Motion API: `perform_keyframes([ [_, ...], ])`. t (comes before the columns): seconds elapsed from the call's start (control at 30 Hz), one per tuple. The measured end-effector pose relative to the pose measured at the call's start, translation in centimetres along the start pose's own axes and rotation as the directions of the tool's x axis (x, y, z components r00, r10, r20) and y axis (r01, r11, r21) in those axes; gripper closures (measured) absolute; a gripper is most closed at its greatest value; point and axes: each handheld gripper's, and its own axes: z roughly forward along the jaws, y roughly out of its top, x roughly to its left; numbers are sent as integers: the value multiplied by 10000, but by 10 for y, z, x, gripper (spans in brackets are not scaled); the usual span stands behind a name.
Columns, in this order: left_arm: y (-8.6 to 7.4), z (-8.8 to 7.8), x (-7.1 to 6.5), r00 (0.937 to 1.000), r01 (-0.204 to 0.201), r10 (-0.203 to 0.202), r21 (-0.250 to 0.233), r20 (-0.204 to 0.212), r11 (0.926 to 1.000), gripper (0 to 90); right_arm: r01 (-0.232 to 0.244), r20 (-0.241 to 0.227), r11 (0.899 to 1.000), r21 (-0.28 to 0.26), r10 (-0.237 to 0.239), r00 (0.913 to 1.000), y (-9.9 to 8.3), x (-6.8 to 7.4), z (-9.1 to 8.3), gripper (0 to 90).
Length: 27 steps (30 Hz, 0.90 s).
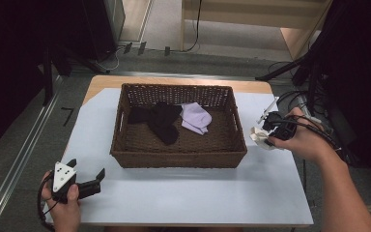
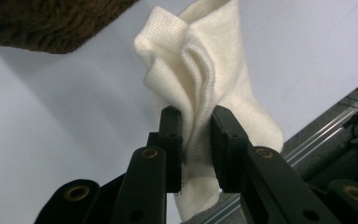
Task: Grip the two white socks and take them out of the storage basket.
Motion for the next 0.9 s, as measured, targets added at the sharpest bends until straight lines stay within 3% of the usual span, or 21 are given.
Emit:
perform_keyframes([
  [0.33,0,-1,0,10000,49,-49,-71,7,10000,2,-544,-281,9980,317,553,9981,-10,3,50,737],
  [0.4,0,0,0,10000,67,-66,-98,20,9999,2,-665,-335,9973,318,675,9972,-12,3,56,679],
  [0.5,0,0,0,10000,96,-96,-91,-6,9999,2,-763,-252,9967,285,770,9967,-15,5,59,512],
  [0.63,0,0,0,10000,93,-93,-85,-3,9999,2,-1038,111,9942,-277,1042,9945,-21,8,56,356],
  [0.8,0,0,0,10000,95,-95,-109,-6,9999,2,-1557,441,9823,-1047,1609,9860,-33,13,58,158],
  [0.9,0,0,0,10000,82,-82,-96,-2,9999,2,-1990,339,9701,-1392,2055,9781,-42,16,59,139],
])
